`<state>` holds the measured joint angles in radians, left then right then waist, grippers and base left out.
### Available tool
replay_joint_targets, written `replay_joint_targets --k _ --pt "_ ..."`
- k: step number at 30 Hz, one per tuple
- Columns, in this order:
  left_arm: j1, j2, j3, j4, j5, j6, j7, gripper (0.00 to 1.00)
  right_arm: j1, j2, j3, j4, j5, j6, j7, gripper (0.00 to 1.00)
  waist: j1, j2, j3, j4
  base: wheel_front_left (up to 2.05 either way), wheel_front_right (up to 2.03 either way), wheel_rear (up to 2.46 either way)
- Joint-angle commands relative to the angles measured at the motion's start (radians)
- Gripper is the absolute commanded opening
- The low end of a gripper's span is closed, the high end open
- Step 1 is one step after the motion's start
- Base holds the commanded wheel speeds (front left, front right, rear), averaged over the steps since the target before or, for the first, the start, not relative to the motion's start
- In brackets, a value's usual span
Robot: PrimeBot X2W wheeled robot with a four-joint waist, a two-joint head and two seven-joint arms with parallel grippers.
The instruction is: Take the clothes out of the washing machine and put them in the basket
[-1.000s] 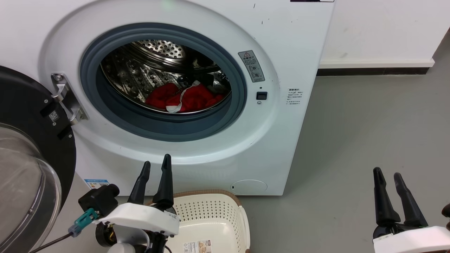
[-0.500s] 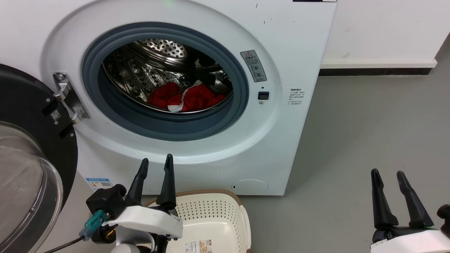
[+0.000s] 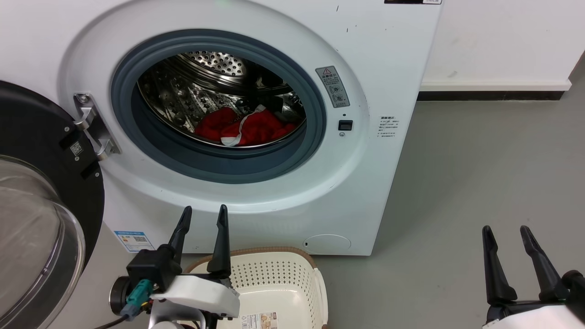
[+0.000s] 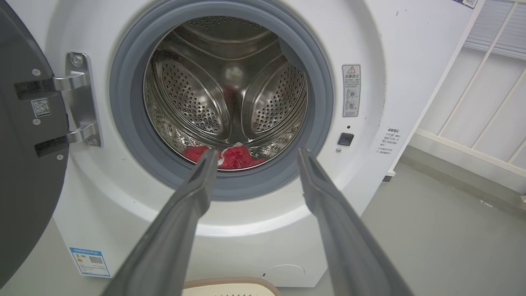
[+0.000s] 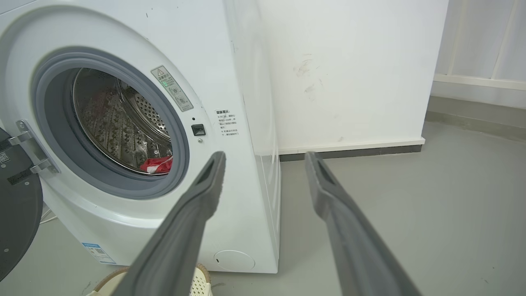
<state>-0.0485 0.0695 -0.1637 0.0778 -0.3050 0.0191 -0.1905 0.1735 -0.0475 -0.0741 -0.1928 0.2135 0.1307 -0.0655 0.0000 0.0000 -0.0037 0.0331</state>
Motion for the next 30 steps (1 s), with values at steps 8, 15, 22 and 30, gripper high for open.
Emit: replay_joint_targets --k 8,15,22,30 --pt "0.005 0.01 -0.037 -0.001 0.101 0.024 -0.026 1.0 0.025 -0.005 0.005 -0.025 -0.097 0.0 -0.004 1.0 0.0 0.0 -0.003 0.005 0.0 0.0 0.0" --pt "0.009 0.01 -0.041 -0.006 0.141 0.04 -0.039 1.0 0.038 -0.005 0.011 -0.035 -0.142 0.0 -0.006 1.0 0.0 0.0 -0.004 0.009 0.0 0.0 0.0" --pt "0.017 0.003 -0.038 -0.009 0.168 0.038 -0.053 1.0 0.049 -0.005 0.007 -0.041 -0.174 0.0 -0.009 1.0 0.0 0.0 -0.005 0.012 0.0 0.0 0.0" --pt "0.021 -0.001 -0.039 0.001 0.221 0.043 -0.068 1.0 0.061 -0.005 0.009 -0.047 -0.217 0.0 -0.014 1.0 0.0 0.0 -0.003 0.013 0.0 0.0 0.0"
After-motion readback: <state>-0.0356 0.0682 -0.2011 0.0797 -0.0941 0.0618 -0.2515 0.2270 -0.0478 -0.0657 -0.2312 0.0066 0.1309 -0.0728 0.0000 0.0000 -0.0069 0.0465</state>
